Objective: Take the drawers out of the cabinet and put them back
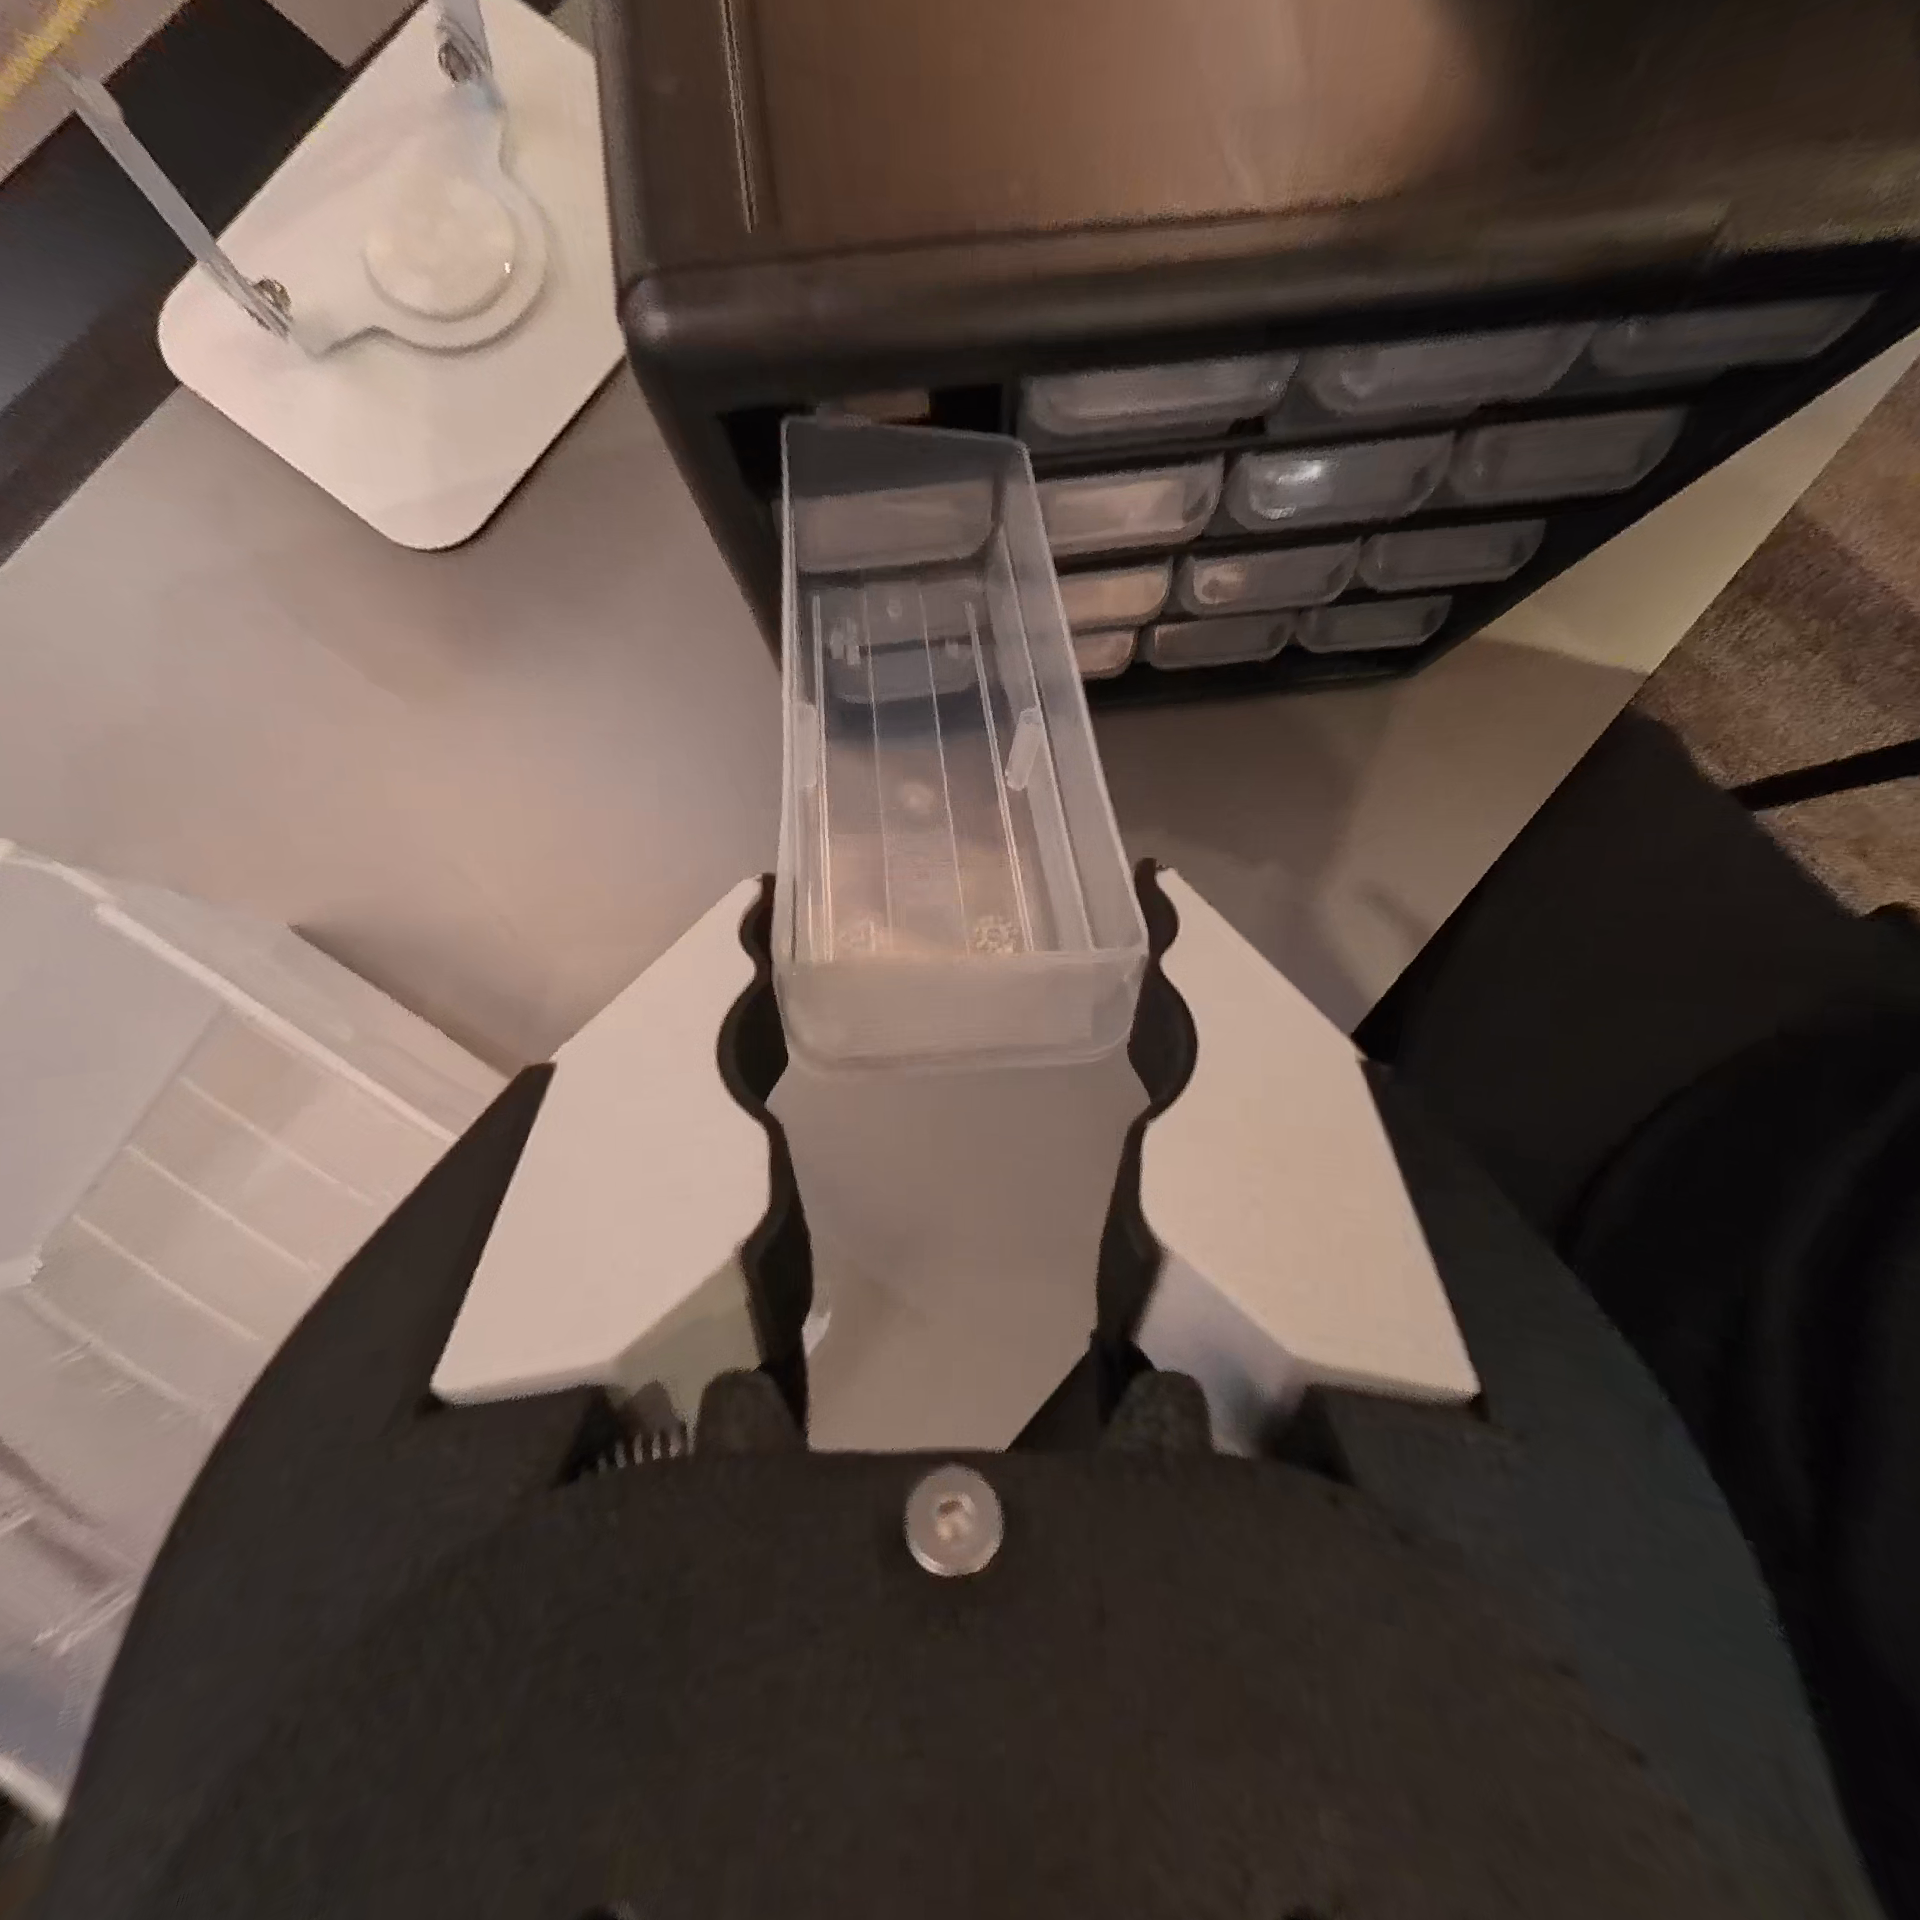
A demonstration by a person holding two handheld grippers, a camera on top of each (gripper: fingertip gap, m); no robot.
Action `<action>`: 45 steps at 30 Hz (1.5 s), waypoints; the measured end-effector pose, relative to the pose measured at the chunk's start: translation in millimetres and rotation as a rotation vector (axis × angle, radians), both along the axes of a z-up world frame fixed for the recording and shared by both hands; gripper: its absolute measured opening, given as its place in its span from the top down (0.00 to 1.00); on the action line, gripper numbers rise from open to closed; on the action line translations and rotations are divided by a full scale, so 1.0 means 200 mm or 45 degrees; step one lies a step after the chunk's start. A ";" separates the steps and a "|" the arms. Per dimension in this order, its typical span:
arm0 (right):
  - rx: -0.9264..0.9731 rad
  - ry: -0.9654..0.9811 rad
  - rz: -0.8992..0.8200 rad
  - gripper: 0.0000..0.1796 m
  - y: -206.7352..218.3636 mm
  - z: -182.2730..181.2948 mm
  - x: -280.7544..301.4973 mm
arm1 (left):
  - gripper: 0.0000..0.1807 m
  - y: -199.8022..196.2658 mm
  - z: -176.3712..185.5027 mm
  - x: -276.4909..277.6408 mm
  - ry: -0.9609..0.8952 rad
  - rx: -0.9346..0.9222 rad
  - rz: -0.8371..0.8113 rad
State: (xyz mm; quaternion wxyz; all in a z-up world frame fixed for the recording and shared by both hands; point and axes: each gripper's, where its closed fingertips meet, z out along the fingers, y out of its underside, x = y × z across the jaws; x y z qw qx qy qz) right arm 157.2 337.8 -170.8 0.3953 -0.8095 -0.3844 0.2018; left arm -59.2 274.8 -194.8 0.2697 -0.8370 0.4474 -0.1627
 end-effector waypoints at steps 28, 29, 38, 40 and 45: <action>0.002 -0.002 -0.004 0.75 0.00 0.00 0.00 | 0.64 0.09 -0.10 0.12 -0.757 0.228 0.225; 0.001 -0.003 -0.005 0.75 0.00 0.00 0.00 | 0.64 0.11 -0.09 0.13 -0.759 0.227 0.219; 0.002 -0.001 -0.014 0.75 0.00 0.00 0.00 | 0.61 0.27 -0.10 0.27 -0.501 0.310 0.132; 0.007 0.006 -0.016 0.75 0.00 0.00 0.00 | 0.58 0.24 -0.07 0.23 -0.467 0.393 0.097; 0.006 0.003 -0.008 0.75 0.00 0.00 0.00 | 0.52 0.21 -0.03 0.08 -0.383 0.482 -0.002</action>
